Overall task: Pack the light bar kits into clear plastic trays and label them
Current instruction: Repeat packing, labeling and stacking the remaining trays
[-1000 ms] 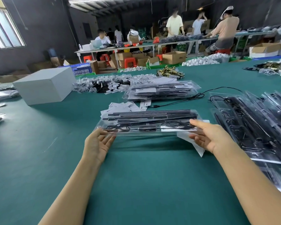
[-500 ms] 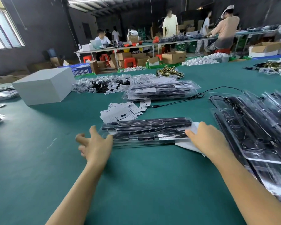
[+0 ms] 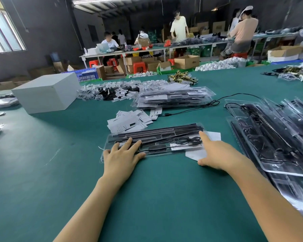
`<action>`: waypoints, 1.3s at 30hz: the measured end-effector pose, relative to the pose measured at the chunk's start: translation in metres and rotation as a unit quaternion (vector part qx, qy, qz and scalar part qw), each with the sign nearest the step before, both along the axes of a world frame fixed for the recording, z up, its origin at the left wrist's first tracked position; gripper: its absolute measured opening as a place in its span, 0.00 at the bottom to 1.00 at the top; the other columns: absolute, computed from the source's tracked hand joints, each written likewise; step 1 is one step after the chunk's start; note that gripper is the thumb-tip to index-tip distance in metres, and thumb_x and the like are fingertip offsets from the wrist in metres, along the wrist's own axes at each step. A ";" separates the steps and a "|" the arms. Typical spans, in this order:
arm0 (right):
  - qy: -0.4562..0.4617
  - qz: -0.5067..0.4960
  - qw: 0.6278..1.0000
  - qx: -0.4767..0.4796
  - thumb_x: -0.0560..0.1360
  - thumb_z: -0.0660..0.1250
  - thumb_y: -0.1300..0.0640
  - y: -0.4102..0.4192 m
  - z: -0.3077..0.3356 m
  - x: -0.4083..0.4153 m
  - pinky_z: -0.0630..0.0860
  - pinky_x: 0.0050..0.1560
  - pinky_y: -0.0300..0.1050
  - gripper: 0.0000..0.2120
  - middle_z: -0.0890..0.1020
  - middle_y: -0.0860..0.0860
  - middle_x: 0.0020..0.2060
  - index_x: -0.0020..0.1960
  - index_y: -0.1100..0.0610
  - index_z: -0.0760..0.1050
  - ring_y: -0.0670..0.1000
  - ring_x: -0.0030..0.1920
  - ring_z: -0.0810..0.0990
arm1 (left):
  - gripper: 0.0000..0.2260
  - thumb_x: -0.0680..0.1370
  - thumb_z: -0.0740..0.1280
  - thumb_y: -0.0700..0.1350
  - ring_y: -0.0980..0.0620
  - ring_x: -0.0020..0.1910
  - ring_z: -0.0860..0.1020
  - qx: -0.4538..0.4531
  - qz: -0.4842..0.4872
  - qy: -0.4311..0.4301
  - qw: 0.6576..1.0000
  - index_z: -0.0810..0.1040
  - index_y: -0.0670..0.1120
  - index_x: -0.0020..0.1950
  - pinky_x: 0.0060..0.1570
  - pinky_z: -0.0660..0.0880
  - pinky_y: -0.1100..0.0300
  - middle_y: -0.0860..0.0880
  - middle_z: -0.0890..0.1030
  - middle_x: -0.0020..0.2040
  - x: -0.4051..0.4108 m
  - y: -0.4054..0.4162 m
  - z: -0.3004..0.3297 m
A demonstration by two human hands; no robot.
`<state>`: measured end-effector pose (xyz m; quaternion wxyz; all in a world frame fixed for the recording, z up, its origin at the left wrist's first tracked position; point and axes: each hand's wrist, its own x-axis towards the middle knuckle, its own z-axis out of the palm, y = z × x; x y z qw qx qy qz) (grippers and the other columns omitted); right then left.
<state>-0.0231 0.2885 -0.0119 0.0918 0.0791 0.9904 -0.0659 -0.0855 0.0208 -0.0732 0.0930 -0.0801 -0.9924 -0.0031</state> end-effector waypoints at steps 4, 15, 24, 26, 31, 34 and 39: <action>0.082 0.025 0.993 0.085 0.74 0.57 0.67 -0.020 -0.001 0.006 0.57 0.26 0.42 0.20 0.76 0.63 0.57 0.65 0.59 0.63 0.56 0.41 0.76 | 0.24 0.78 0.47 0.68 0.46 0.72 0.63 0.025 0.014 0.018 0.999 0.58 0.67 0.73 0.63 0.59 0.48 0.59 0.60 0.76 0.000 0.001 -0.001; 0.384 0.038 0.894 -0.229 0.71 0.65 0.60 -0.014 0.025 0.005 0.75 0.39 0.44 0.08 0.84 0.46 0.36 0.43 0.51 0.82 0.51 0.40 0.80 | 0.24 0.80 0.51 0.64 0.46 0.78 0.48 0.116 -0.022 -0.035 0.992 0.57 0.64 0.75 0.74 0.41 0.43 0.57 0.54 0.78 -0.003 0.001 -0.005; 0.323 -0.010 0.605 -0.728 0.72 0.67 0.65 -0.017 0.027 -0.005 0.77 0.39 0.38 0.10 0.83 0.48 0.35 0.42 0.51 0.83 0.47 0.36 0.79 | 0.19 0.81 0.59 0.48 0.45 0.75 0.58 0.219 -0.039 -0.059 0.973 0.69 0.49 0.72 0.74 0.49 0.45 0.49 0.66 0.74 0.004 0.006 -0.002; 0.301 -0.093 0.607 -0.730 0.75 0.66 0.67 -0.021 0.013 -0.012 0.77 0.35 0.39 0.09 0.84 0.49 0.37 0.48 0.55 0.80 0.46 0.35 0.80 | 0.16 0.81 0.57 0.48 0.42 0.69 0.67 0.277 -0.100 -0.020 0.956 0.76 0.43 0.63 0.70 0.58 0.42 0.45 0.76 0.66 0.010 0.013 0.002; 0.320 -0.207 0.717 -0.583 0.75 0.62 0.66 -0.018 -0.026 -0.022 0.71 0.33 0.41 0.09 0.79 0.49 0.39 0.53 0.56 0.73 0.49 0.37 0.77 | 0.13 0.83 0.56 0.51 0.64 0.55 0.78 0.595 -0.127 -0.050 0.792 0.80 0.62 0.53 0.59 0.70 0.68 0.62 0.83 0.51 0.029 0.034 0.022; 0.367 -0.183 0.813 -0.413 0.75 0.59 0.65 -0.021 -0.039 -0.022 0.64 0.31 0.42 0.08 0.75 0.47 0.35 0.47 0.53 0.70 0.48 0.34 0.71 | 0.20 0.79 0.61 0.60 0.52 0.57 0.80 0.718 -0.147 -0.112 0.671 0.69 0.55 0.68 0.61 0.75 0.56 0.47 0.82 0.57 0.030 0.038 0.022; 0.343 -0.121 0.824 -0.435 0.76 0.60 0.64 -0.024 -0.045 -0.026 0.68 0.34 0.40 0.10 0.78 0.42 0.38 0.44 0.51 0.75 0.43 0.38 0.73 | 0.34 0.71 0.73 0.54 0.58 0.56 0.80 0.642 -0.128 -0.113 0.747 0.58 0.66 0.70 0.53 0.75 0.66 0.51 0.77 0.61 0.029 0.038 0.016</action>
